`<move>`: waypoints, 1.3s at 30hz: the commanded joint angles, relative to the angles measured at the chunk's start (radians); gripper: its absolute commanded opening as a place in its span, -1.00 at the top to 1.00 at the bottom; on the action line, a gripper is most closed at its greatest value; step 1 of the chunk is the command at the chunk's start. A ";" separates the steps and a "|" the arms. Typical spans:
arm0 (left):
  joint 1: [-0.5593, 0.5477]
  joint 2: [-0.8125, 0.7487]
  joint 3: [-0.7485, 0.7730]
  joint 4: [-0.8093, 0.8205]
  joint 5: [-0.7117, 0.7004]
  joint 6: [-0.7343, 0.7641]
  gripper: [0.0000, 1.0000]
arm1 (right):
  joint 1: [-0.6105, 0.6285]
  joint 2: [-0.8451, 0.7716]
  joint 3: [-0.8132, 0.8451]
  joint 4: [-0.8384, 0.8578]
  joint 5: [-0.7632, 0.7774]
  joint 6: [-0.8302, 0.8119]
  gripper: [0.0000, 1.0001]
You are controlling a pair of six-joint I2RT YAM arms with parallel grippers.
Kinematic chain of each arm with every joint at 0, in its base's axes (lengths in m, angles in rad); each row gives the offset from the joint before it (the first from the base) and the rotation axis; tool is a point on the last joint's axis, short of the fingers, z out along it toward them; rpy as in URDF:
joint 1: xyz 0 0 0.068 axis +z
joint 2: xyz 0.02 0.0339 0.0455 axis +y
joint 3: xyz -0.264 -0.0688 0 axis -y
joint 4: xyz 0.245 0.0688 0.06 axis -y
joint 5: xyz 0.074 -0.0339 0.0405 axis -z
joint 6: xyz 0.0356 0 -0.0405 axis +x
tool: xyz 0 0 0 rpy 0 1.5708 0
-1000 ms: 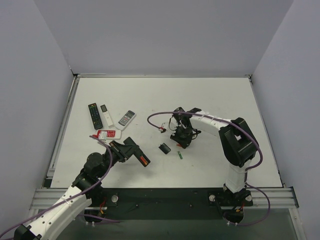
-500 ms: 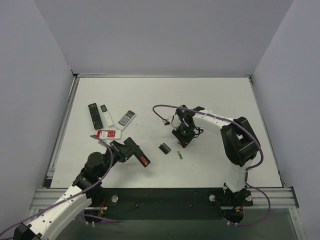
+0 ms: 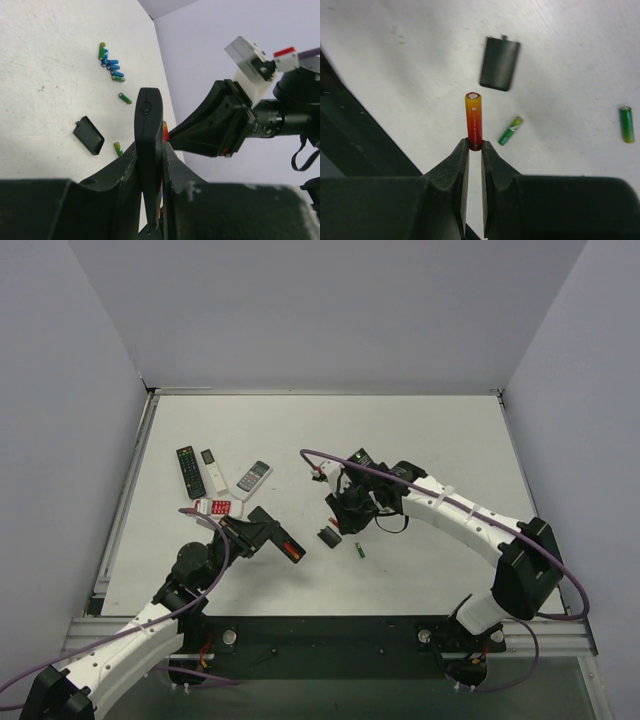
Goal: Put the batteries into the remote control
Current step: Pick up the battery from the center of the board, then load the battery into the remote control.
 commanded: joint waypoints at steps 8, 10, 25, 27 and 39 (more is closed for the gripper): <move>0.007 0.037 -0.029 0.206 -0.022 -0.067 1.00 | 0.244 0.015 0.292 -0.198 0.036 0.243 1.00; 0.004 0.035 -0.032 0.209 -0.022 -0.073 1.00 | 0.255 0.024 0.329 -0.210 0.026 0.255 1.00; 0.006 0.045 -0.035 0.249 -0.034 -0.085 1.00 | 0.301 0.140 0.437 -0.321 -0.020 0.271 1.00; 0.006 0.051 -0.034 0.254 -0.032 -0.087 1.00 | 0.306 0.145 0.443 -0.321 -0.020 0.271 1.00; 0.006 0.080 -0.028 0.306 -0.002 -0.090 1.00 | 0.306 0.180 0.464 -0.338 -0.013 0.281 1.00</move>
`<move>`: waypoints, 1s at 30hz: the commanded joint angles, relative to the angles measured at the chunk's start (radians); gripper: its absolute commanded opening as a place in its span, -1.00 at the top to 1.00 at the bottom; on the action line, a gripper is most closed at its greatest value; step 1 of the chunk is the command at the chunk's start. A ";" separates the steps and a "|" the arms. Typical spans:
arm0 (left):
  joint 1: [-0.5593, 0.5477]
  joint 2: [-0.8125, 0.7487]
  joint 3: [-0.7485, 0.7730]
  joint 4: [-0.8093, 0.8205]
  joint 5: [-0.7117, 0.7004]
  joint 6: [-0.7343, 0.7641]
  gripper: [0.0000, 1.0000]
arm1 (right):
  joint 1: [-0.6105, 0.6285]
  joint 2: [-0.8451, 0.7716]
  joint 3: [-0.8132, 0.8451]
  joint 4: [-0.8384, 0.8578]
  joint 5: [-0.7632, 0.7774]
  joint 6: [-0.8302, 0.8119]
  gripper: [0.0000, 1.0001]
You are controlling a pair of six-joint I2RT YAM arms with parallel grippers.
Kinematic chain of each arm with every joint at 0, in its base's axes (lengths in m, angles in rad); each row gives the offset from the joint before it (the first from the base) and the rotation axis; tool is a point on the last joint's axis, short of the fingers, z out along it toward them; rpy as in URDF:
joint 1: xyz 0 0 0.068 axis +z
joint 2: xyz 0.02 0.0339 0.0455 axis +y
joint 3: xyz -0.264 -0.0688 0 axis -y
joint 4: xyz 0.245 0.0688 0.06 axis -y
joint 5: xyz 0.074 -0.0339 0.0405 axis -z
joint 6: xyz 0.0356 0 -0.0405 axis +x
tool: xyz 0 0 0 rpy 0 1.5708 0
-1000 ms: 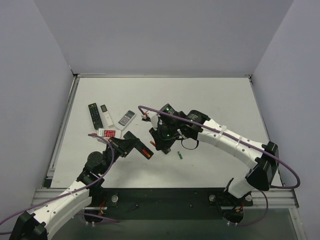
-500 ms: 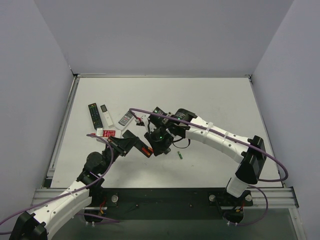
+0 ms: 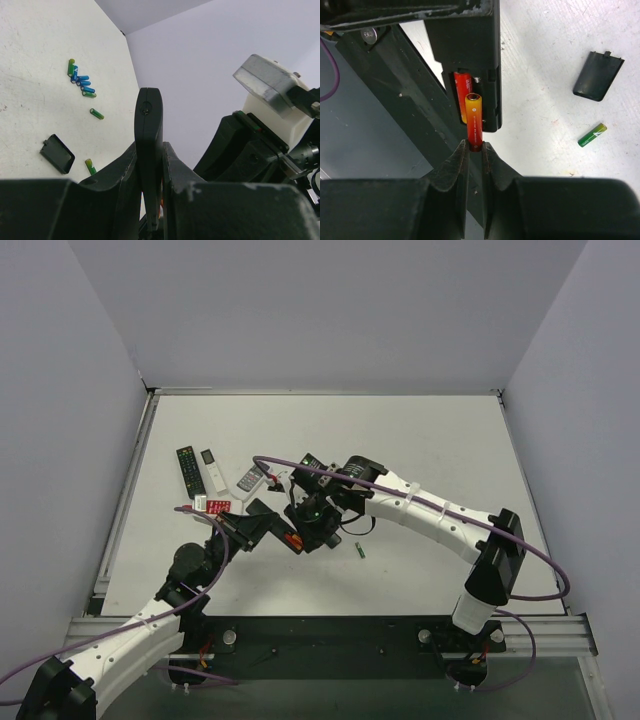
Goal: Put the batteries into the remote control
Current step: Load the battery into the remote control.
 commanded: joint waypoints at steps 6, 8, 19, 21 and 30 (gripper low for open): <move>0.006 -0.004 -0.028 0.096 0.030 -0.012 1.00 | 0.006 0.028 0.047 -0.055 0.011 0.022 1.00; 0.004 -0.006 -0.030 0.101 0.030 -0.014 1.00 | 0.004 0.027 0.052 -0.055 0.022 0.025 1.00; 0.004 -0.004 -0.030 0.126 0.050 -0.014 1.00 | 0.001 0.034 0.056 -0.060 0.031 0.036 0.95; 0.004 -0.002 -0.028 0.129 0.055 -0.012 1.00 | 0.003 0.034 0.058 -0.060 0.031 0.041 0.92; 0.003 -0.001 -0.030 0.135 0.059 -0.014 1.00 | 0.001 0.039 0.070 -0.063 0.034 0.060 0.85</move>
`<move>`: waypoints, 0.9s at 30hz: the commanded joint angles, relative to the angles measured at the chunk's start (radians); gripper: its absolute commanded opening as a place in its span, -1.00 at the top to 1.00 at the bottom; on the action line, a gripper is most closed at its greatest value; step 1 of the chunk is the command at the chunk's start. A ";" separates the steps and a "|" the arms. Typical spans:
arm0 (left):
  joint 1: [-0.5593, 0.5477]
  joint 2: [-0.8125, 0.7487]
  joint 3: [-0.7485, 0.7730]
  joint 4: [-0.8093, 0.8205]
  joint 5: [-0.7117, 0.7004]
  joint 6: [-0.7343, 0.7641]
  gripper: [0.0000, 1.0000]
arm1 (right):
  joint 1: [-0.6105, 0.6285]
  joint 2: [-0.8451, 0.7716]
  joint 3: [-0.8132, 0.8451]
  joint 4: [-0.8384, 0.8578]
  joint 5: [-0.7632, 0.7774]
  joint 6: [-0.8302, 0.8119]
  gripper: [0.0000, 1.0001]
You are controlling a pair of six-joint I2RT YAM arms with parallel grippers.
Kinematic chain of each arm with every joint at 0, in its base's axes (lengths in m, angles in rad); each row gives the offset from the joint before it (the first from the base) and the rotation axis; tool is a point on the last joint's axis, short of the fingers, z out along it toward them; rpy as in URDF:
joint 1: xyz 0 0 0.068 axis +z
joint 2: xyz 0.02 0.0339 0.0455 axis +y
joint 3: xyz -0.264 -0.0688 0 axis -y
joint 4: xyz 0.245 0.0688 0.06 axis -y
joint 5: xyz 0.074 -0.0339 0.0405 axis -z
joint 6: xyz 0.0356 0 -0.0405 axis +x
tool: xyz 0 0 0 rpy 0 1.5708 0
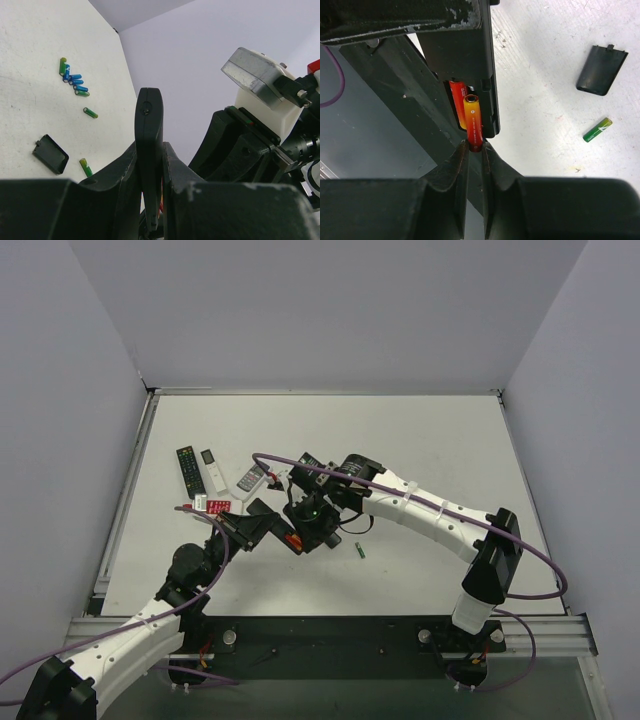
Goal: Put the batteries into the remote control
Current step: Load the battery into the remote control.
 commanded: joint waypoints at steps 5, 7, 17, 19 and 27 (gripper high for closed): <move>-0.009 -0.002 -0.023 0.115 0.028 0.001 1.00 | 0.001 0.028 0.046 -0.037 0.016 0.033 0.86; -0.013 0.004 -0.021 0.126 0.036 0.008 1.00 | 0.001 0.034 0.052 -0.040 0.011 0.037 0.91; -0.039 0.020 -0.011 0.178 0.048 0.048 1.00 | -0.002 0.057 0.078 -0.074 -0.001 0.037 1.00; -0.044 0.021 -0.011 0.180 0.045 0.047 1.00 | -0.003 0.059 0.077 -0.075 -0.004 0.038 1.00; -0.046 -0.003 -0.040 0.161 -0.013 -0.010 1.00 | -0.003 0.043 0.083 -0.074 0.001 0.035 0.66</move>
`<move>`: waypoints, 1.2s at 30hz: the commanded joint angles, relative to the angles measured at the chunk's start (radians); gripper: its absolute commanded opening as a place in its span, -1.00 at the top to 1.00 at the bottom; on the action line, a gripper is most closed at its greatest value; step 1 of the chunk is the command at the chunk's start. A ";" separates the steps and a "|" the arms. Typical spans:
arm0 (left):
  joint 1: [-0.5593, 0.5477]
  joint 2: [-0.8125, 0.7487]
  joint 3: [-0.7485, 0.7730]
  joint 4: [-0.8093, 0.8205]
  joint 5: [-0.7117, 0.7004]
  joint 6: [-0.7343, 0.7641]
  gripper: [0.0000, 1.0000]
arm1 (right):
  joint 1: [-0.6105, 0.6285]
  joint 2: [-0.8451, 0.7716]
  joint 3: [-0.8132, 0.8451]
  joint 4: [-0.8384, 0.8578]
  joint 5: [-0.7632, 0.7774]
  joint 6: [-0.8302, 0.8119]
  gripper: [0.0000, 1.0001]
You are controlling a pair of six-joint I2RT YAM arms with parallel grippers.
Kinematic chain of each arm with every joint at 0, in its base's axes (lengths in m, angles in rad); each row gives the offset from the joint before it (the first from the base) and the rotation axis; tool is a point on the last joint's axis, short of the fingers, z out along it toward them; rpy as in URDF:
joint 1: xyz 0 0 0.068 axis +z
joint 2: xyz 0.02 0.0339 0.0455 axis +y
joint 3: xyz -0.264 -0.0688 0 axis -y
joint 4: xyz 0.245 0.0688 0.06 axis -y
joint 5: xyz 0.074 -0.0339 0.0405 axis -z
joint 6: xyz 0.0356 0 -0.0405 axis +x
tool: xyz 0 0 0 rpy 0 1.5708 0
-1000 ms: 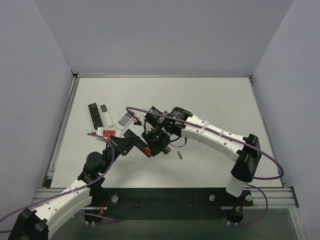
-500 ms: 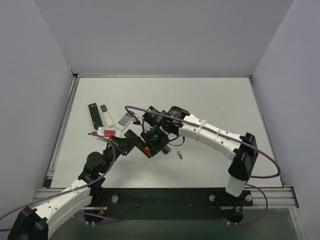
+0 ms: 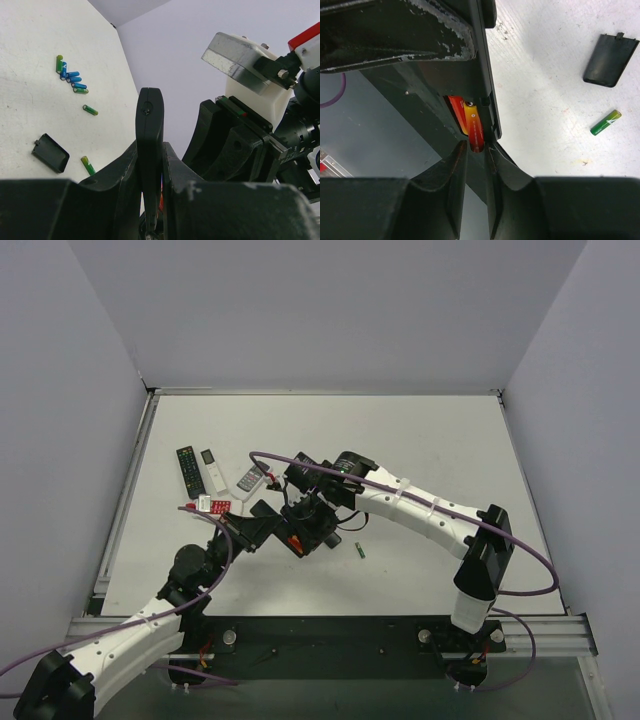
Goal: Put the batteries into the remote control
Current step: Load the battery into the remote control.
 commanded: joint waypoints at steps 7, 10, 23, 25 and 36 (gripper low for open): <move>-0.009 -0.067 -0.070 0.057 -0.062 -0.094 1.00 | -0.003 -0.016 0.035 -0.018 0.017 0.007 0.55; -0.010 -0.073 -0.074 0.045 -0.075 -0.110 1.00 | -0.005 -0.016 0.038 -0.020 0.015 0.007 0.54; -0.009 -0.063 -0.070 -0.002 -0.079 -0.151 1.00 | -0.002 -0.204 0.027 0.024 0.035 -0.151 -0.23; -0.007 -0.063 -0.059 -0.012 -0.066 -0.151 1.00 | -0.003 -0.264 -0.051 0.072 0.050 -0.251 -0.29; -0.004 -0.003 0.036 -0.052 0.075 -0.159 1.00 | -0.009 -0.697 -0.618 0.675 -0.209 -0.651 -0.21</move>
